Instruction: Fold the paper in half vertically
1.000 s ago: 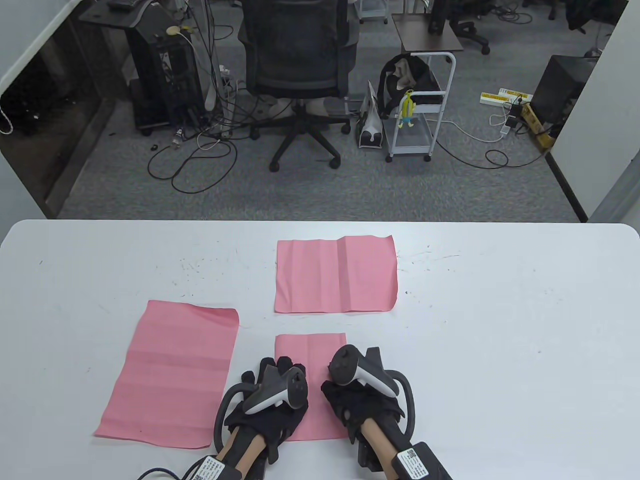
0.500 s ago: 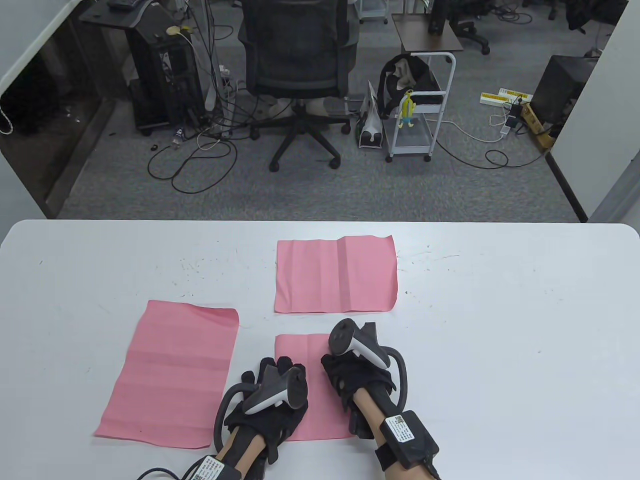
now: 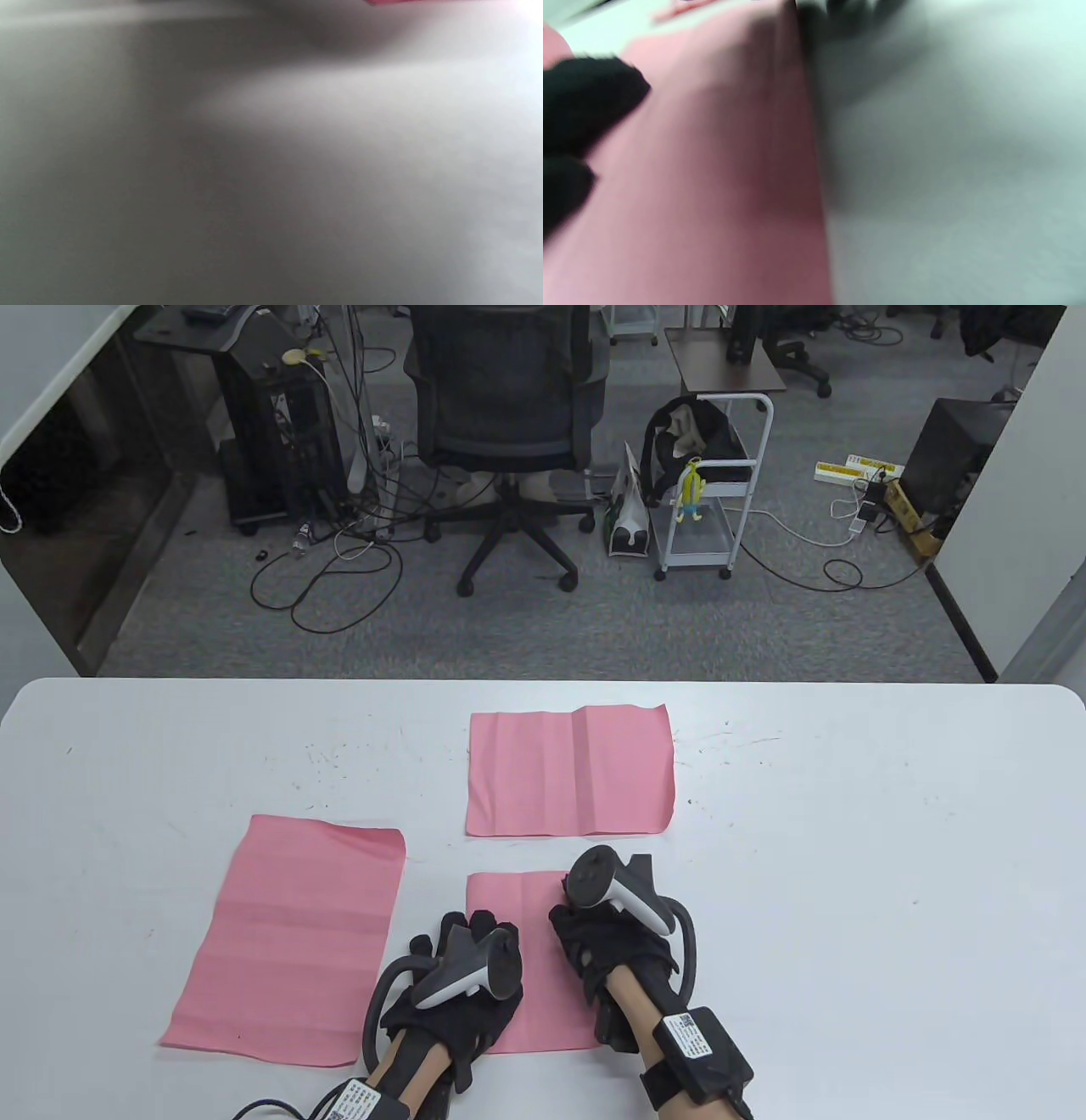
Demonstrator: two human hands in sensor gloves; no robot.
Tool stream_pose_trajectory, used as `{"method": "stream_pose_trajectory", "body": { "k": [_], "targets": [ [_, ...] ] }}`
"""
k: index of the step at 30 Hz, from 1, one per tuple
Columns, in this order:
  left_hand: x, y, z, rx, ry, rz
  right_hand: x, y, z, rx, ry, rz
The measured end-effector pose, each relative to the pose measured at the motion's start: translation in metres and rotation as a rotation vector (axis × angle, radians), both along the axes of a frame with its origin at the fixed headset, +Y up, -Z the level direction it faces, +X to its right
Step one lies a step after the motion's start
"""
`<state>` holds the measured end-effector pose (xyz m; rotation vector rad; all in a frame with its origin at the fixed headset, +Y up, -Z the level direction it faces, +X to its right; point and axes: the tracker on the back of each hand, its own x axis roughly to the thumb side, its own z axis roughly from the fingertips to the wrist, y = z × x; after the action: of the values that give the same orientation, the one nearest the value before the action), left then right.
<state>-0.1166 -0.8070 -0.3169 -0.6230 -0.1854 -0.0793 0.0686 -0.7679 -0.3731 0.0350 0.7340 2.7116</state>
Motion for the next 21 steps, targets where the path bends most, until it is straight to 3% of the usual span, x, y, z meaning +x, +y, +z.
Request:
{"method": "stream_pose_trajectory", "body": {
  "k": [7,14,16,21],
  "targets": [
    [0.0,0.0,0.0,-0.004,0.0,-0.001,0.005,0.021,0.029,0.013,0.056,-0.004],
    [0.0,0.0,0.0,-0.005,0.0,-0.003,-0.003,0.0,0.047,-0.069,0.152,0.066],
    [0.0,0.0,0.0,-0.006,0.0,-0.003,-0.005,0.0,0.049,-0.019,0.153,0.115],
    [0.0,0.0,-0.001,-0.007,0.001,-0.003,-0.007,-0.001,0.048,-0.042,0.15,0.111]
  ]
}}
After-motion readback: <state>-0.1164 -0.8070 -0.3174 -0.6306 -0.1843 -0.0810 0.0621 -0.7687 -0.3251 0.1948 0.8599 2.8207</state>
